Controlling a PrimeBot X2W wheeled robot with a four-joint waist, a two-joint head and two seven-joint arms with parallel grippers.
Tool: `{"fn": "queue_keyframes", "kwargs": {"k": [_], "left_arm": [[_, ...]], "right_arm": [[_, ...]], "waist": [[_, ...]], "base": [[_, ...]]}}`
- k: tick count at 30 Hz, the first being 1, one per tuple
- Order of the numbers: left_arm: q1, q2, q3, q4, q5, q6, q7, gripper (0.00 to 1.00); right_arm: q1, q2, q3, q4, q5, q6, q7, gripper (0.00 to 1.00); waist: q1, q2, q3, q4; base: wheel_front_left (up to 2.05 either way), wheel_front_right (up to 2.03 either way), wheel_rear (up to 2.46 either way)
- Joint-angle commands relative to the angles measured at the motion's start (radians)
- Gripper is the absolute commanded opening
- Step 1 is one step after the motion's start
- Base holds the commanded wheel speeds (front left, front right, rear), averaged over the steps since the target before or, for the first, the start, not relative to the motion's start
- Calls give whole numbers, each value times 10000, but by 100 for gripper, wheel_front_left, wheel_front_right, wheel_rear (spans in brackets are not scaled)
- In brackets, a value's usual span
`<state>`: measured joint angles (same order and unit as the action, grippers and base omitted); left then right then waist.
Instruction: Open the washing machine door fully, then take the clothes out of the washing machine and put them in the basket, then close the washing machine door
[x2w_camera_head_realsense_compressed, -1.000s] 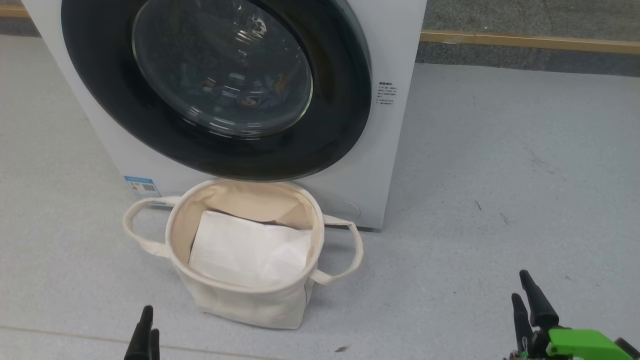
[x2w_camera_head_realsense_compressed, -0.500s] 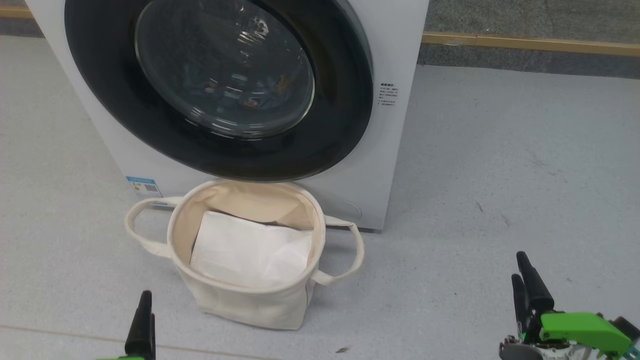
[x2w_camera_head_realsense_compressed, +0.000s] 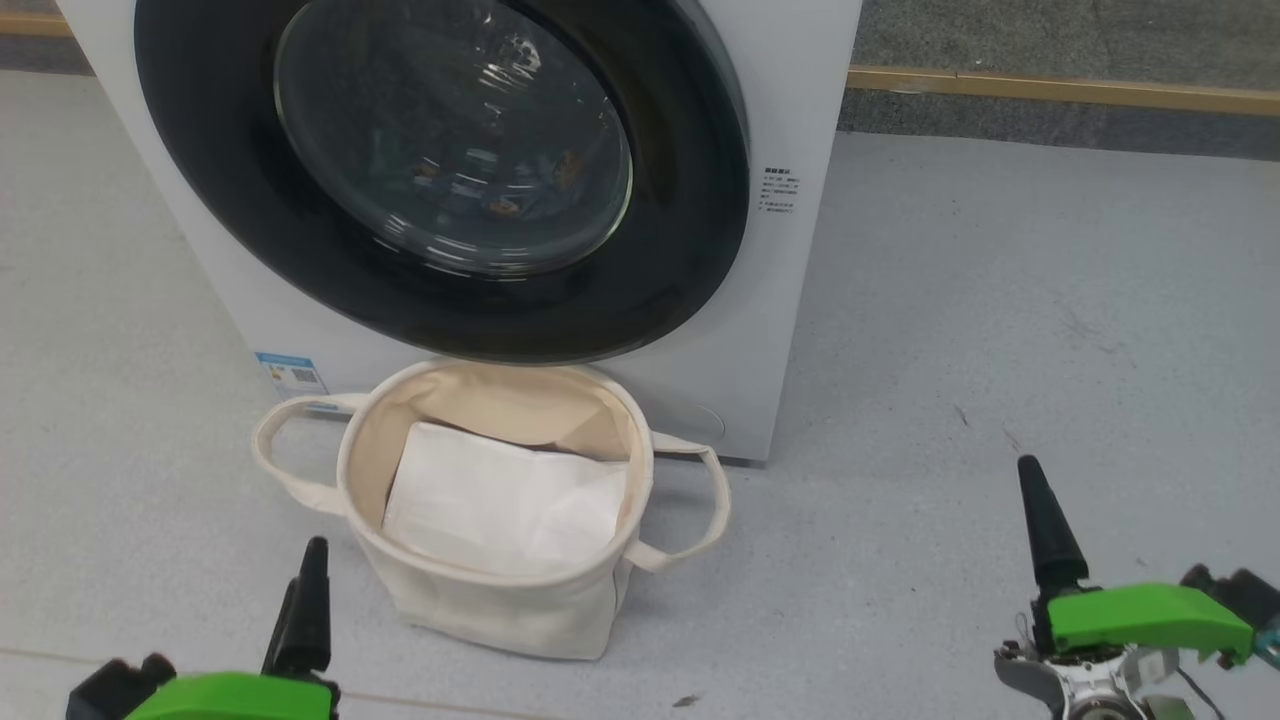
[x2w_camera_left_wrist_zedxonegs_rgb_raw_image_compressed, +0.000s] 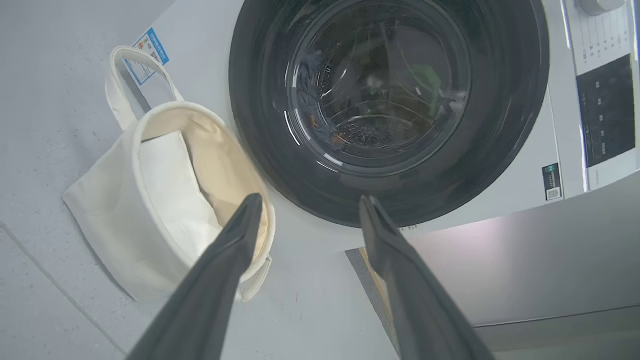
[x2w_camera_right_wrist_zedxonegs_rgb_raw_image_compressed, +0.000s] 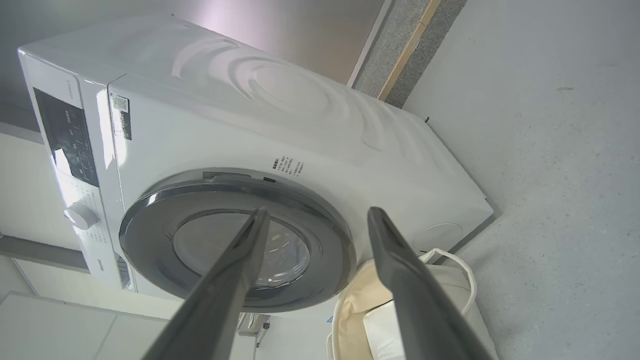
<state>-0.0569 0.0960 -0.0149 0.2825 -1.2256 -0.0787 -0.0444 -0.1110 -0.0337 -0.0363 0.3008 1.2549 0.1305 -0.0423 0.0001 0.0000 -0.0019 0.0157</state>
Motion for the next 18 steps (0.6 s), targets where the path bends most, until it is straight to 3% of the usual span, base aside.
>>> {"fn": "queue_keyframes", "kwargs": {"k": [1, 18], "left_arm": [[-599, 293, 40, -461, 445, 57, -121, 100], [-1231, 1290, -950, -391, 3812, 1075, -487, 100]], "right_arm": [[-616, -77, 198, -476, -507, 2, -142, 100], [-1019, -98, 560, -736, -6142, 2, -638, 100]], "waist": [[-1, 0, 0, 2], [-1, 0, -14, -46]], "base": [[0, 0, 0], [0, 0, 0]]}}
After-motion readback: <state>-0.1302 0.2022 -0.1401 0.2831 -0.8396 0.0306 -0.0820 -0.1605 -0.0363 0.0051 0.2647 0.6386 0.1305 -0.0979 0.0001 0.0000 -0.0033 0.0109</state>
